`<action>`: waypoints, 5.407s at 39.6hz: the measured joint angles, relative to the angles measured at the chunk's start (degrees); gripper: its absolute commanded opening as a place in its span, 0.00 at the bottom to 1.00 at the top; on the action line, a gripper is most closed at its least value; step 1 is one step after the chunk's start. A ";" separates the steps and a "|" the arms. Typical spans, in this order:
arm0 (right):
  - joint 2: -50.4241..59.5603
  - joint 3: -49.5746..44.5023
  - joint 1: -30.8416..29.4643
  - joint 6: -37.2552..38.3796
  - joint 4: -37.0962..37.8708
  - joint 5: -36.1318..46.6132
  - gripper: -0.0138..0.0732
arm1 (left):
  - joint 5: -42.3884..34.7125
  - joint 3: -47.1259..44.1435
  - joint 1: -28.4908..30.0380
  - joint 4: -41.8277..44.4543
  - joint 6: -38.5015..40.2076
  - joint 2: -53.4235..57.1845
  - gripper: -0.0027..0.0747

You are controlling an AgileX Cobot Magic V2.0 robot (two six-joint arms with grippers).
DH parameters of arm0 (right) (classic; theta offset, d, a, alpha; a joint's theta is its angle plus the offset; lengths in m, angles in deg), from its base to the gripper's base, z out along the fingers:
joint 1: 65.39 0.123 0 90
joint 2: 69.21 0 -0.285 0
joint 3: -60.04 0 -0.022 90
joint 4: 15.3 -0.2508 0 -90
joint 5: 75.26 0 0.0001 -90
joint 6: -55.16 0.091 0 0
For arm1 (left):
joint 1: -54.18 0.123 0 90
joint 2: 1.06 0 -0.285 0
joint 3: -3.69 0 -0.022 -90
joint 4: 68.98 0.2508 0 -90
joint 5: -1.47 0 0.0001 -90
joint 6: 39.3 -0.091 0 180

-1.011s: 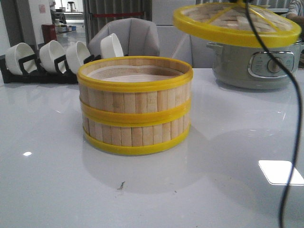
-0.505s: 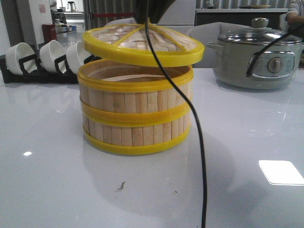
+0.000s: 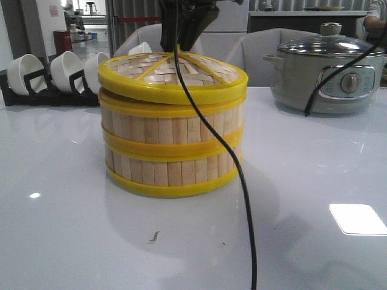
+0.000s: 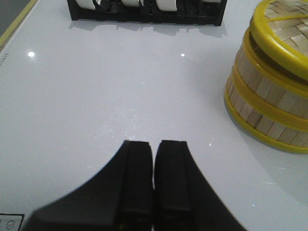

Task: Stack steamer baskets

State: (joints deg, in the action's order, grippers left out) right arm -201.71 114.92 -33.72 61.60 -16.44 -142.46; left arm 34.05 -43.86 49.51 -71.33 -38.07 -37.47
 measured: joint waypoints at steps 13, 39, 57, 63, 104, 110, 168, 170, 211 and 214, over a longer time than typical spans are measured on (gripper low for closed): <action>-0.88 0.00 0.27 0.00 0.00 0.61 0.22 | 0.00 0.00 0.00 0.00 0.00 0.00 0.14; -1.33 0.13 0.48 0.00 -0.33 0.88 0.59 | 0.00 0.00 0.00 0.00 0.00 0.00 0.14; 0.18 2.98 0.37 0.00 -0.49 1.74 0.65 | 0.00 0.00 0.00 0.00 0.00 0.00 0.14; 4.32 1.88 -0.77 0.00 3.40 4.88 0.65 | 0.00 0.00 0.00 0.00 0.00 0.00 0.14; 83.47 -87.05 -33.71 0.14 8.62 51.56 0.65 | 0.00 0.00 0.00 0.00 0.00 0.00 0.14; 92.64 -95.08 -34.11 0.14 8.62 52.16 0.65 | 0.00 0.00 0.00 0.00 0.00 0.00 0.14; 111.96 -115.29 -34.43 0.14 8.51 52.53 0.24 | 0.00 0.00 0.00 0.00 0.00 0.00 0.14; 111.96 -115.29 -34.43 0.14 8.51 52.53 0.24 | 0.00 0.00 0.00 0.00 0.00 0.00 0.14; 111.96 -115.29 -34.43 0.14 8.51 52.53 0.24 | -6.08 -0.27 0.00 0.00 0.00 3.07 0.14; 111.96 -115.29 -34.43 0.14 8.51 52.53 0.24 | -9.93 -1.72 0.00 -0.10 0.00 5.94 0.14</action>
State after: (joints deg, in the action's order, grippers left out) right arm -89.75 -0.37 -68.15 61.74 -7.93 -89.93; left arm 24.12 -45.58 49.51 -71.44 -38.07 -31.53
